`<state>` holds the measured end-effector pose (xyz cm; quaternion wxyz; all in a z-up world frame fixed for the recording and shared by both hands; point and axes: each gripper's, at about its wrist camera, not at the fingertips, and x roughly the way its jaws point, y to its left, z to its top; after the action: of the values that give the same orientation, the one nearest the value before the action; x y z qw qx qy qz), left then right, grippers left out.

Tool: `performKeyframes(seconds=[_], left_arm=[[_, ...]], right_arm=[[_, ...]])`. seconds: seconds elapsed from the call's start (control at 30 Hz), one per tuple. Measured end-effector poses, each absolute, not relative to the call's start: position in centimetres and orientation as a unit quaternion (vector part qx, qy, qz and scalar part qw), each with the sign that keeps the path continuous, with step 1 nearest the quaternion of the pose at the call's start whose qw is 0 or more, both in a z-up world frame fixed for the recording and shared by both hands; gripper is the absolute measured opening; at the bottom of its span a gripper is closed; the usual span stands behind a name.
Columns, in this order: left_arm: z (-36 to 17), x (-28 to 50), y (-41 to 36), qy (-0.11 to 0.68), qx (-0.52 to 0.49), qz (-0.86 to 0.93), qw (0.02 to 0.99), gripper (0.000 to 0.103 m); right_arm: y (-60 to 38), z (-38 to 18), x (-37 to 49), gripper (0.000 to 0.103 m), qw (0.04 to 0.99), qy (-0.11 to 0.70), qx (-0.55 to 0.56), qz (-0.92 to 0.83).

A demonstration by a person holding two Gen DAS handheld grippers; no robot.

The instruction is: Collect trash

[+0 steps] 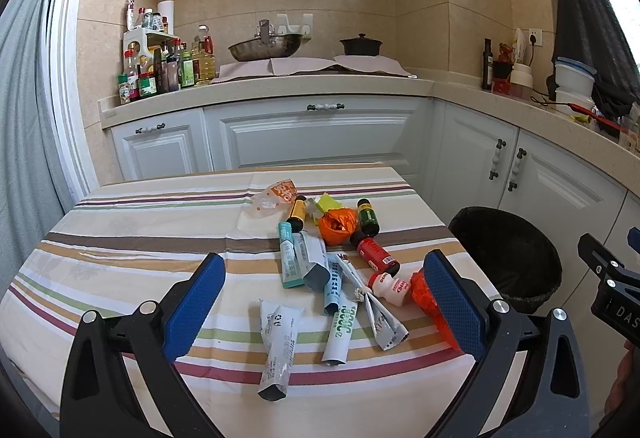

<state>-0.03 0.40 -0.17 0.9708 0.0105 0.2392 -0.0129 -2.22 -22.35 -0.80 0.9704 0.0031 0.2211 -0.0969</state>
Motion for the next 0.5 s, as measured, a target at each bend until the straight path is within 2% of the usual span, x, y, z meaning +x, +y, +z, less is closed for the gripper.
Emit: performKeyframes(seconds=[0.5], left_arm=[[-0.33,0.12,0.32,0.245,0.013,-0.010,0.969,0.097]], right_arm=[[-22.45,-1.37,-2.30,0.099,0.969,0.229,0.002,-0.090]])
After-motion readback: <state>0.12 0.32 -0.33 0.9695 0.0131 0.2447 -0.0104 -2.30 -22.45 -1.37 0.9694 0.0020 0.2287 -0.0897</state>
